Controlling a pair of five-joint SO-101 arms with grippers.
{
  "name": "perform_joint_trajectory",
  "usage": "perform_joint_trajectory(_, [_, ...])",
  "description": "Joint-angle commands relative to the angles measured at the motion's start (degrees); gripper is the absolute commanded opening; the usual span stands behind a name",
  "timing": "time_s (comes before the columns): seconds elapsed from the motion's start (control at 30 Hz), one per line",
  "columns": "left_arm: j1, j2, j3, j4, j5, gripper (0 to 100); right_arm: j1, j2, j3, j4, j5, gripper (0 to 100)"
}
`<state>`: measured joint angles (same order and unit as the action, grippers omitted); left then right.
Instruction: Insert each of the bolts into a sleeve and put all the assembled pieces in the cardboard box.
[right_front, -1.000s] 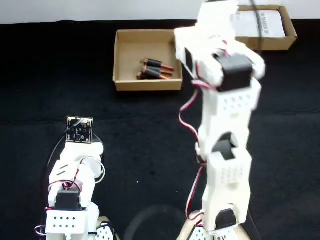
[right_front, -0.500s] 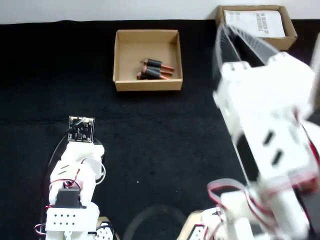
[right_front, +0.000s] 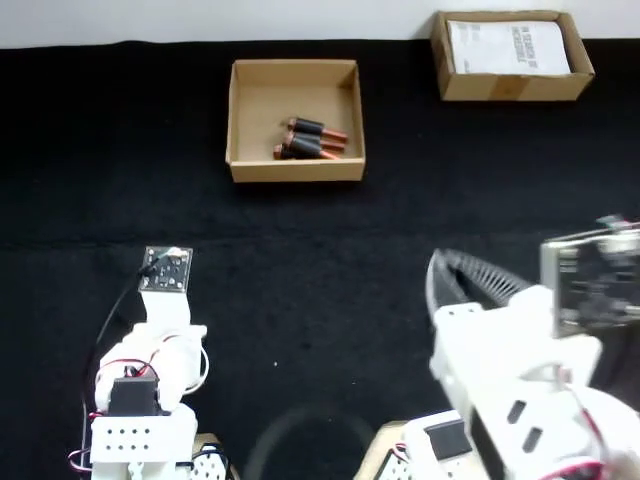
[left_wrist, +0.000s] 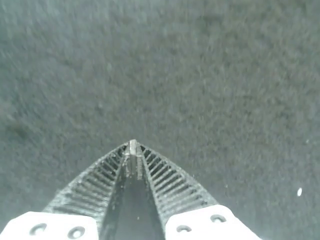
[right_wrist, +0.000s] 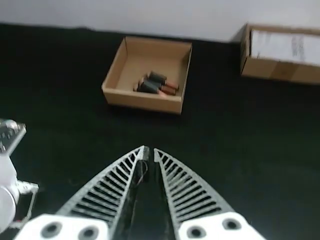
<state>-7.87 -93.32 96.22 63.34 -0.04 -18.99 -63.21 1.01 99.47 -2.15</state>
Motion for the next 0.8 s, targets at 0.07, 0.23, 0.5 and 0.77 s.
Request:
perform_joint_trajectory(0.07, [-0.7,-0.2,-0.5,5.5,-0.3,1,1.0,-10.9,28.4,-12.7,-0.3,0.8])
perform_joint_trajectory(0.23, [-0.7,-0.2,-0.9,8.6,-0.2,1,4.4,-16.7,50.6,-28.2,-0.3,0.8])
perform_joint_trajectory(0.5, [-0.7,-0.2,-0.9,8.6,-0.3,1,14.6,-17.6,77.8,-46.8,5.9,0.8])
perform_joint_trajectory(0.77, [-0.7,-0.2,-0.9,8.6,-0.3,1,16.3,-17.6,81.6,-38.8,5.8,0.8])
